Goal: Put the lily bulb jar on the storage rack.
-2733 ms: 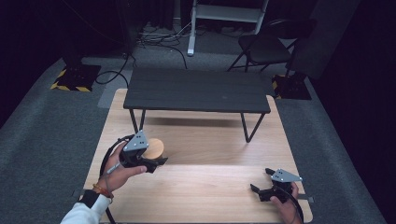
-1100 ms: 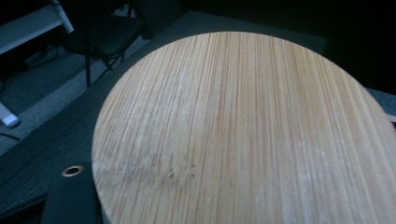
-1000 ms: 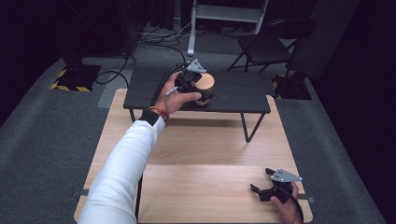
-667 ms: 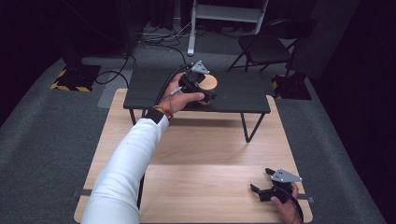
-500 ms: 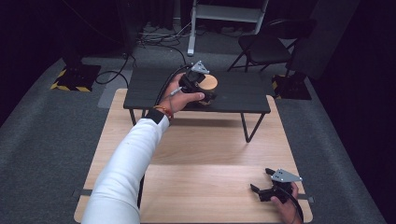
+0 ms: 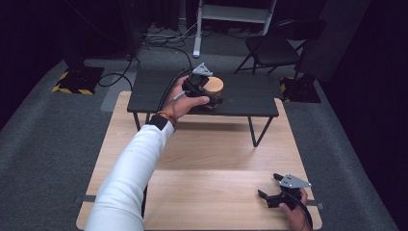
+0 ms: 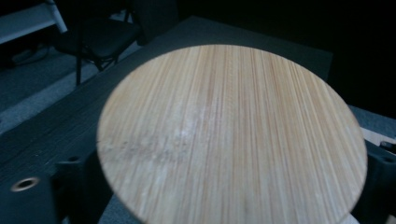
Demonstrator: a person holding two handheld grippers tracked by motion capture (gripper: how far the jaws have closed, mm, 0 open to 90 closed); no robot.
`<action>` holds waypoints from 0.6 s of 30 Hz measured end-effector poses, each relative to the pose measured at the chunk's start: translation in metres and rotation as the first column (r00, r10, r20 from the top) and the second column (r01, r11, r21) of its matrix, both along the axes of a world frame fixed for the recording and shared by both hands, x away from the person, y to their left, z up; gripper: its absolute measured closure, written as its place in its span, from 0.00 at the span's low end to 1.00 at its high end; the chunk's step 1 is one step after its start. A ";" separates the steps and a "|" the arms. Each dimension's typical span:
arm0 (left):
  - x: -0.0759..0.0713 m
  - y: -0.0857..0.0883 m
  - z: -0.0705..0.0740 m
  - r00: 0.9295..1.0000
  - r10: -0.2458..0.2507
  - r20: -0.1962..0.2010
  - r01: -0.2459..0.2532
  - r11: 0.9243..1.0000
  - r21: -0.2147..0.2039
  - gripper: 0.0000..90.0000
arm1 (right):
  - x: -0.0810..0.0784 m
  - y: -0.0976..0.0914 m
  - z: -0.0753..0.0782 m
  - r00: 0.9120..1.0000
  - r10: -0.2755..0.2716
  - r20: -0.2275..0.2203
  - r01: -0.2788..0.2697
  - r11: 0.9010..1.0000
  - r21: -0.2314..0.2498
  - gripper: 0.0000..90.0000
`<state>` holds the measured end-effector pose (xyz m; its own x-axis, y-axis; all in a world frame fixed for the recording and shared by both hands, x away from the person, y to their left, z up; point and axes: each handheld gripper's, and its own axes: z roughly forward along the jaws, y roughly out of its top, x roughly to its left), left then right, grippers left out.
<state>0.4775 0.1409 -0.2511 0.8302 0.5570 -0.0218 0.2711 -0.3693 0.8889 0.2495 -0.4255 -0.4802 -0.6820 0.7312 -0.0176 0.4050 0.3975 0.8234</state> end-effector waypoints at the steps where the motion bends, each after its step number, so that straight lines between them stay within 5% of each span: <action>1: -0.004 0.003 0.002 1.000 0.008 0.012 -0.008 1.000 -0.006 0.08 | 0.000 0.000 0.000 1.000 0.000 -0.001 0.000 1.000 0.001 0.00; 12: -0.035 0.034 0.018 0.998 0.049 0.046 -0.047 0.998 -0.044 0.01 | 0.001 0.000 0.000 1.000 0.000 -0.006 0.000 1.000 0.003 0.00; 18: -0.060 0.050 0.013 0.997 0.051 0.063 -0.047 0.997 -0.058 0.01 | 0.001 0.000 0.000 1.000 -0.001 -0.007 0.001 1.000 0.003 0.00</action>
<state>0.4173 0.1910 -0.2383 0.8026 0.5965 -0.0014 0.2291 -0.3062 0.9240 0.2505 -0.4259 -0.4799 -0.6816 0.7316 -0.0109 0.4106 0.3947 0.8220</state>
